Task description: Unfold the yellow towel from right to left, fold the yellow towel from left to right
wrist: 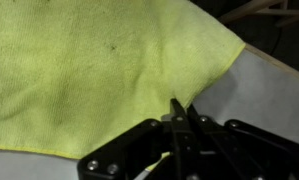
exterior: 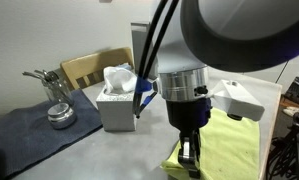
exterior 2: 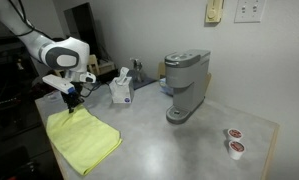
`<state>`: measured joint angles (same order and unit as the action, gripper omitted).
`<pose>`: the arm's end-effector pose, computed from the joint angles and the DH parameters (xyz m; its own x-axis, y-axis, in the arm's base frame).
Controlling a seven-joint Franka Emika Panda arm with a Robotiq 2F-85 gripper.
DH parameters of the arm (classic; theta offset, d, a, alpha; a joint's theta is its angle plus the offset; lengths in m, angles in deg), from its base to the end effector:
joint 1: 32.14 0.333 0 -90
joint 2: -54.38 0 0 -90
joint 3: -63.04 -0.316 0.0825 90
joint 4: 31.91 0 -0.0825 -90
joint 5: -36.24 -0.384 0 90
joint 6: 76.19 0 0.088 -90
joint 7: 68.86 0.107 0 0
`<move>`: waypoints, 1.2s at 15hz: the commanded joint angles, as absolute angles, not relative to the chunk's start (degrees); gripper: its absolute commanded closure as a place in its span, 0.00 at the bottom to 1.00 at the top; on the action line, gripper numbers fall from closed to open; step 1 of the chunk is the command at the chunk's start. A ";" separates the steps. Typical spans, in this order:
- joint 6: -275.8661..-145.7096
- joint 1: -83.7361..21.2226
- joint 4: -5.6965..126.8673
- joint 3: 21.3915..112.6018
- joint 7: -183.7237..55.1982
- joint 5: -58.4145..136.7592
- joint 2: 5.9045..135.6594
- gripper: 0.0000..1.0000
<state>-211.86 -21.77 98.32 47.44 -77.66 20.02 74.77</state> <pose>0.4525 0.2301 0.1875 0.8912 0.3851 -0.2398 0.3201 -0.9083 -0.2692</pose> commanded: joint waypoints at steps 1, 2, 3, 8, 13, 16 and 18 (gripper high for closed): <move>-212.20 -23.83 101.73 46.98 -81.53 18.76 72.05 0.99; -212.17 -24.06 102.05 47.01 -82.08 18.77 71.83 0.99; -212.09 -24.28 102.29 47.02 -82.61 18.78 71.67 0.99; -212.62 -24.59 103.30 47.36 -82.39 18.76 70.53 0.99; -215.94 -24.14 104.92 47.84 -78.89 17.51 67.54 0.99; -219.96 -23.90 106.28 47.98 -76.01 15.88 65.79 0.99; -221.67 -23.78 106.98 48.04 -74.78 15.34 64.90 0.99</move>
